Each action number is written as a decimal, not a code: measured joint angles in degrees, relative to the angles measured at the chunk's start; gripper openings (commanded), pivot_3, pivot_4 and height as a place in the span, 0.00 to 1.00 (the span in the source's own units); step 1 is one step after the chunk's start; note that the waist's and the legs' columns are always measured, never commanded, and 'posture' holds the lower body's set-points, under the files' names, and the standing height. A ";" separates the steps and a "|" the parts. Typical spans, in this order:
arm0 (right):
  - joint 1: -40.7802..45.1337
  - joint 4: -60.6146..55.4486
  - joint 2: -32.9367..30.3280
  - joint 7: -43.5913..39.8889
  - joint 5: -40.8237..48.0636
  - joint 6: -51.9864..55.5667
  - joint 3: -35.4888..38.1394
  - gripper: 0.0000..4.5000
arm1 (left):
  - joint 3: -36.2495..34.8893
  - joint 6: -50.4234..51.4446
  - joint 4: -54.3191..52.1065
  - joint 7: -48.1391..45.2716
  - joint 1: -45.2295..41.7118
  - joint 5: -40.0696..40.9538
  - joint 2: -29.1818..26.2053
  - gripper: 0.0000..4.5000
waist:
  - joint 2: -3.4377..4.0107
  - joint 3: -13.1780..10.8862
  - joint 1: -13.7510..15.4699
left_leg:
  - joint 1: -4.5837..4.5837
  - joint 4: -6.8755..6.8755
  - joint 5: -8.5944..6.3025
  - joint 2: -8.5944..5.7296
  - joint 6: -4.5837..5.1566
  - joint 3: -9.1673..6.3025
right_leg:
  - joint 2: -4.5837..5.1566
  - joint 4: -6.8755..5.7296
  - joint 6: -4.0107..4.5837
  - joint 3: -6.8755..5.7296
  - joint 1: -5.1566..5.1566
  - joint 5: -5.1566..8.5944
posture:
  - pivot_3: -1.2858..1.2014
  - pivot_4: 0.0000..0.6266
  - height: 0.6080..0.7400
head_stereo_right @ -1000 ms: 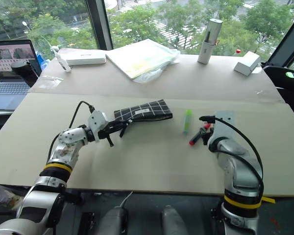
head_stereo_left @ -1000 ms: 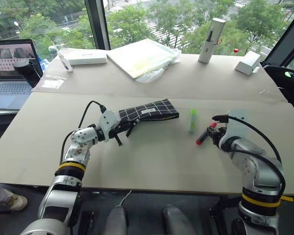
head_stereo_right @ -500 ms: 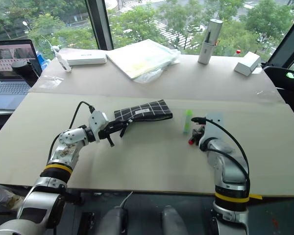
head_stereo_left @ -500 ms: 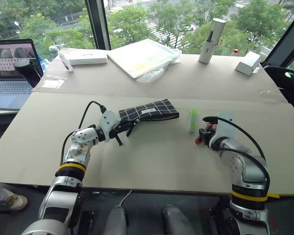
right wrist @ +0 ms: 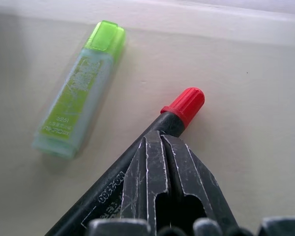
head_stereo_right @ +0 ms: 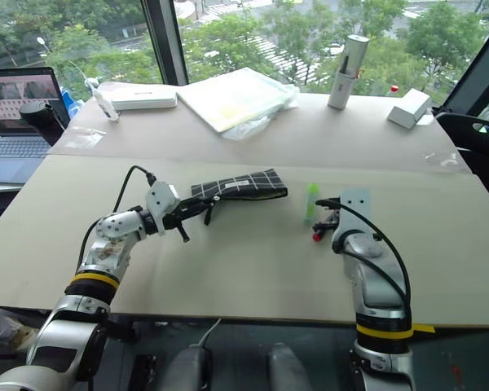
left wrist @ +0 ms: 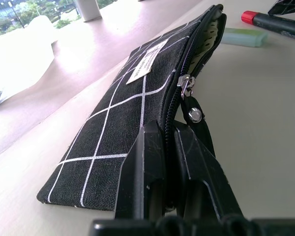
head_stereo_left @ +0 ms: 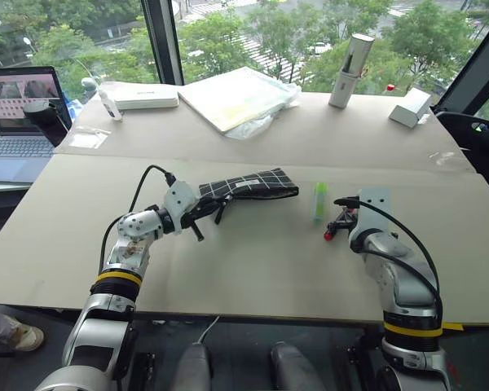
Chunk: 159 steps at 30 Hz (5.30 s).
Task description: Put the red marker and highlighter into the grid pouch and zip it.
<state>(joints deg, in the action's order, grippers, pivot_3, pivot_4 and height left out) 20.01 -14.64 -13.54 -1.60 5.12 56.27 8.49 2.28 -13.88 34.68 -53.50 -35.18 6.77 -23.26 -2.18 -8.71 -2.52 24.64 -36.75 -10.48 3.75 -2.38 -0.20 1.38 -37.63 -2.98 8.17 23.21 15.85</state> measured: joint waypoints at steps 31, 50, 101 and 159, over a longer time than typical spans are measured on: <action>4.71 -0.90 -1.77 1.18 0.61 3.96 6.09 0.85 | -0.23 0.52 0.01 -0.62 -0.05 0.36 0.97 0.00 | 0.08 -0.05 -0.12 | 0.07 0.04 0.00 -0.01 0.00 0.01 | 0.00 0.02 0.00 0.02 0.09 0.00 | 0.52 0.24 0.98; 3.16 -2.41 7.18 8.38 -3.56 5.87 3.19 0.85 | -0.35 0.85 -0.06 0.10 0.40 0.36 1.39 0.00 | 0.10 -0.06 -0.10 | 0.11 0.10 0.00 -0.02 0.00 0.01 | 0.03 0.04 0.01 0.02 0.15 0.00 | 0.52 0.24 0.98; 0.89 1.20 -27.55 -27.18 -17.52 -55.04 -21.39 0.12 | -1.38 8.56 -5.47 -1.72 0.36 2.50 -0.50 0.00 | 0.27 -0.24 0.08 | 0.10 0.23 0.00 -0.03 0.00 0.04 | 0.05 0.40 -0.03 0.01 0.04 0.01 | 0.52 0.24 0.98; 18.84 29.93 -20.97 -29.36 -25.83 -75.06 -21.64 0.77 | -1.07 10.64 -9.09 -1.84 1.22 2.46 -0.14 0.00 | 0.28 -0.25 0.32 | 0.07 0.12 0.00 -0.05 0.00 0.02 | 0.08 0.12 0.08 0.00 0.03 -0.05 | 0.52 0.24 0.98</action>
<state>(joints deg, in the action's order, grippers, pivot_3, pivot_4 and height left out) 38.85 15.29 -34.51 -30.96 -20.72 -18.79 -13.15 1.21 -3.25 25.58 -55.34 -33.96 9.23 -23.40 -1.90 -8.96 -2.20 24.70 -36.63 -10.48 3.70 -2.38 -0.19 1.46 -37.51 -2.90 8.17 23.24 15.80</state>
